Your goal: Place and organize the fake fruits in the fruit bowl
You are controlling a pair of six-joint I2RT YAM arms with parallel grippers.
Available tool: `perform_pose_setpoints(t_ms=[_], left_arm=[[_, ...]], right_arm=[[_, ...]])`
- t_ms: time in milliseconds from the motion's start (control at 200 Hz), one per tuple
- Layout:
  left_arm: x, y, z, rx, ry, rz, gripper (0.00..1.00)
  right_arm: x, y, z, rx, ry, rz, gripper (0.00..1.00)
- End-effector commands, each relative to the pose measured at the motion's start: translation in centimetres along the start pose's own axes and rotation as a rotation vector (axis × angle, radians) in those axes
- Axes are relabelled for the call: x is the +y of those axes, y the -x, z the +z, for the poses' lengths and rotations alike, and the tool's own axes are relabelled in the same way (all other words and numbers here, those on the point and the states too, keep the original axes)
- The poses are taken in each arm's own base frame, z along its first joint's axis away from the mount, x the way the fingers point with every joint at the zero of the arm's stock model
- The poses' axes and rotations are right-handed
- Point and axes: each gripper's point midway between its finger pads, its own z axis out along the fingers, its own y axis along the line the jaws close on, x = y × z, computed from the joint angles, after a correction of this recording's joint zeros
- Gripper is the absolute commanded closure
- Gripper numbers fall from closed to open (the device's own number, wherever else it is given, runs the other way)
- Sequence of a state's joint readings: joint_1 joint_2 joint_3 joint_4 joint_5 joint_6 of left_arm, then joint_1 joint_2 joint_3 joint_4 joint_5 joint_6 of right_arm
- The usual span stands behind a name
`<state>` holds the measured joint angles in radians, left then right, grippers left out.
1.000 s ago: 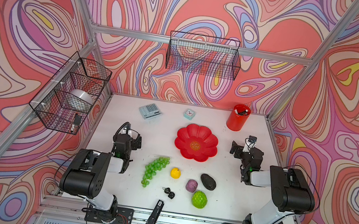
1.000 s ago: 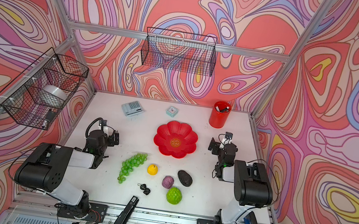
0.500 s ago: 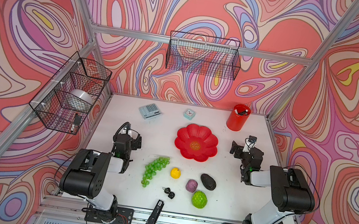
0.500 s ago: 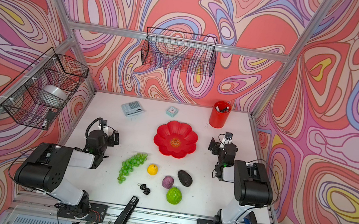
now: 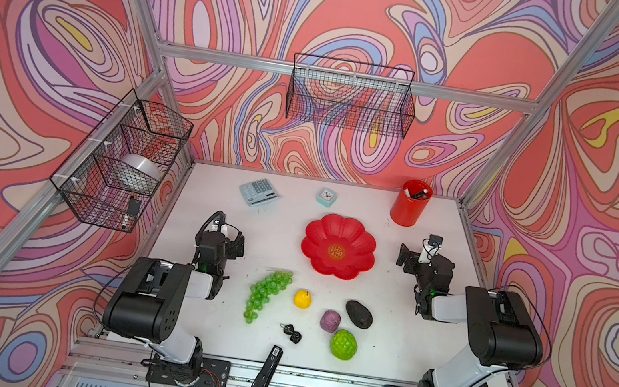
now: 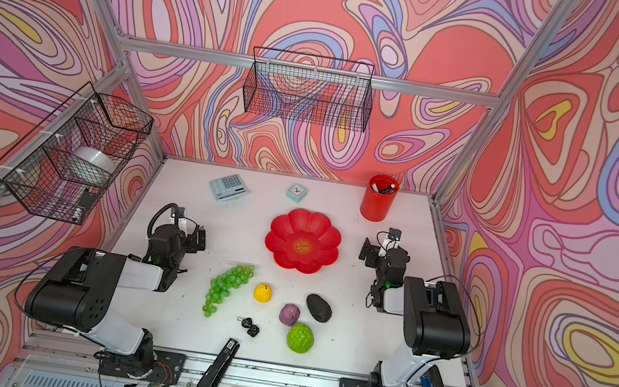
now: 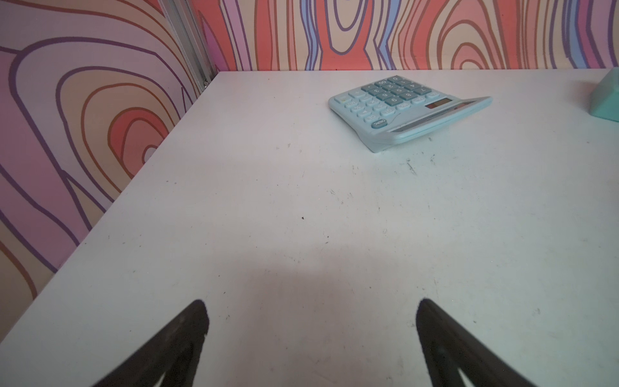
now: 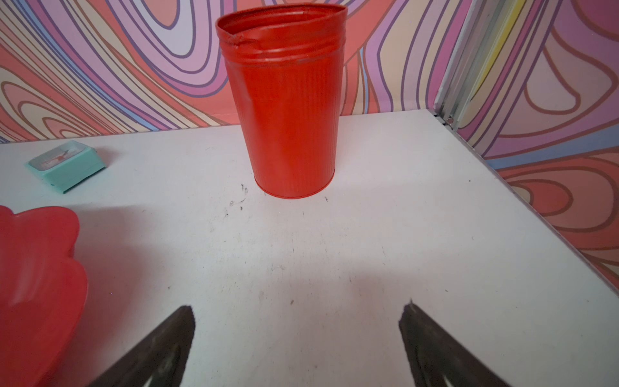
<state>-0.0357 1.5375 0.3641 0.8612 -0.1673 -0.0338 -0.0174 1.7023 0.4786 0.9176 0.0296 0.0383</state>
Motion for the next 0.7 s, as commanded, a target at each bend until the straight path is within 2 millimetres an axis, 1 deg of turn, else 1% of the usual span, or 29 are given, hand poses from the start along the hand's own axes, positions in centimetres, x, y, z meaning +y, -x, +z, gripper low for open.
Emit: perform_pose_setpoints(t_ms=[0, 65, 85, 95, 110, 160, 180, 235, 275, 280, 290, 300, 311, 351, 391, 466, 476, 506, 521, 566, 636, 681, 696], left_arm=[[0.8, 2.4, 0.0, -0.009, 0.044, -0.020, 0.00], [0.9, 3.2, 0.1, 0.036, 0.057, -0.013, 0.00], [0.9, 2.8, 0.0, 0.059, 0.054, -0.005, 0.00], [0.7, 4.0, 0.2, 0.042, 0.050, -0.008, 0.00], [0.7, 4.6, 0.3, 0.036, 0.052, -0.008, 0.00], [0.9, 5.3, 0.2, 0.045, 0.066, -0.014, 0.00], [1.1, 5.6, 0.1, 0.056, 0.077, -0.018, 0.00], [1.9, 6.6, -0.4, 0.076, 0.123, -0.070, 0.00], [2.1, 7.1, -0.8, 0.107, 0.137, -0.088, 0.00], [2.1, 7.2, -0.8, 0.109, 0.138, -0.091, 0.00], [2.2, 7.3, -0.9, 0.116, 0.139, -0.095, 0.00], [2.2, 7.5, -1.0, 0.123, 0.142, -0.101, 0.00], [2.2, 7.6, -1.1, 0.130, 0.145, -0.108, 0.00], [2.4, 7.6, -1.6, 0.175, 0.156, -0.151, 0.00], [2.2, 8.0, -2.1, 0.216, 0.152, -0.190, 0.00], [1.7, 8.0, -3.2, 0.301, 0.151, -0.257, 0.00], [1.6, 8.2, -3.4, 0.302, 0.150, -0.271, 0.00], [1.3, 7.7, -4.0, 0.345, 0.152, -0.292, 0.00], [1.2, 7.6, -4.3, 0.358, 0.153, -0.304, 0.00], [0.0, 7.5, -5.0, 0.392, 0.121, -0.316, 0.00], [-2.4, 7.5, -6.2, 0.437, 0.049, -0.284, 0.01], [-4.0, 7.6, -7.1, 0.465, 0.006, -0.248, 0.02], [-4.6, 7.5, -7.5, 0.477, -0.010, -0.236, 0.03]], right_arm=[[-0.5, 2.0, -0.5, -0.002, -0.036, 0.007, 0.02], [-0.4, 3.5, -1.1, -0.005, -0.034, 0.007, 0.01], [-0.5, 3.9, -1.3, -0.013, -0.042, 0.011, 0.01], [-0.5, 4.2, -1.5, -0.019, -0.045, 0.011, 0.01], [-0.5, 4.6, -1.7, -0.028, -0.046, 0.012, 0.02], [-0.5, 5.9, -2.4, -0.048, -0.047, 0.023, 0.02], [-0.5, 6.7, -2.6, -0.059, -0.049, 0.037, 0.02], [-0.5, 8.3, -3.1, -0.034, -0.055, 0.079, 0.02], [-0.4, 9.4, -3.3, -0.006, -0.055, 0.117, 0.04], [-0.4, 9.8, -3.4, -0.011, -0.054, 0.121, 0.04], [-0.3, 9.9, -3.4, 0.005, -0.053, 0.129, 0.04], [-0.2, 10.4, -3.5, 0.004, -0.048, 0.137, 0.05], [-0.1, 10.4, -3.5, 0.019, -0.046, 0.143, 0.06], [0.6, 11.5, -3.8, 0.045, -0.016, 0.162, 0.09], [1.2, 12.6, -4.2, 0.063, 0.012, 0.179, 0.11], [2.0, 14.2, -5.2, 0.088, 0.044, 0.205, 0.14], [2.1, 14.4, -5.3, 0.093, 0.046, 0.206, 0.14], [2.5, 15.0, -5.7, 0.103, 0.051, 0.211, 0.14], [2.9, 15.0, -5.9, 0.120, 0.056, 0.213, 0.15], [4.0, 15.3, -6.5, 0.153, 0.089, 0.215, 0.16], [6.6, 15.4, -7.5, 0.207, 0.138, 0.197, 0.18], [8.5, 15.4, -8.2, 0.234, 0.166, 0.168, 0.20], [9.4, 15.3, -8.6, 0.245, 0.181, 0.152, 0.20]])
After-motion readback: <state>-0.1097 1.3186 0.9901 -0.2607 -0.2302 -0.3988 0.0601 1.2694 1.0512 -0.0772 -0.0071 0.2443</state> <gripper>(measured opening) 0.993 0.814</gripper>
